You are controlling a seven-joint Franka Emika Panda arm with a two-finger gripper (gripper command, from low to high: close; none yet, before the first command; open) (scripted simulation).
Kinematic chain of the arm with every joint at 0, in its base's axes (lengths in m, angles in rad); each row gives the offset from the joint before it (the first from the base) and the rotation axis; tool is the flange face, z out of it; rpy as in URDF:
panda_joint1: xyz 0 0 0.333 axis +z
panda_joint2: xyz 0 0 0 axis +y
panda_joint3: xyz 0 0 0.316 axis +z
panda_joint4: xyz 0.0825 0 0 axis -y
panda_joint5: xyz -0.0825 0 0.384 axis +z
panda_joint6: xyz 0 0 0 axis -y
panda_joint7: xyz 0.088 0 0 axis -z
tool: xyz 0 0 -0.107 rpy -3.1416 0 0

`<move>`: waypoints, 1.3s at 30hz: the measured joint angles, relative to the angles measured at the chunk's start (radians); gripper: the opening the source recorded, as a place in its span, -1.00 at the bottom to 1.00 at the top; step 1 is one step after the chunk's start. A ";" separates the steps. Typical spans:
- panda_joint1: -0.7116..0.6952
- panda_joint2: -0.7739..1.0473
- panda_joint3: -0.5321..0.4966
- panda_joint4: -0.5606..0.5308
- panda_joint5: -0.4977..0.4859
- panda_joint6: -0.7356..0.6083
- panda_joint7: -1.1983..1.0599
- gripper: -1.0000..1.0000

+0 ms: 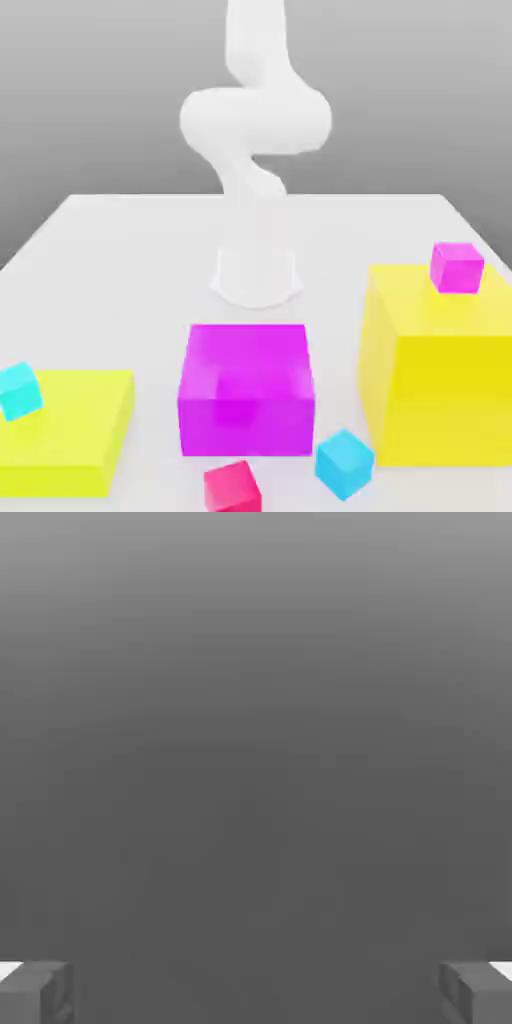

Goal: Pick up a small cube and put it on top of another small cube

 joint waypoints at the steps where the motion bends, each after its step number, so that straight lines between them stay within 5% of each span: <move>1: 0.010 0.039 -0.011 -0.004 0.006 0.014 -0.020 0.00; 15: 0.094 0.551 -0.111 -0.054 0.103 0.192 -0.287 0.00; 31: 0.058 1.122 -0.090 -0.075 0.121 0.461 -0.476 0.00; 32: 0.050 1.152 -0.080 -0.069 0.128 0.485 -0.481 -1.00; 39: 0.048 1.157 -0.078 -0.068 0.128 0.487 -0.481 -1.00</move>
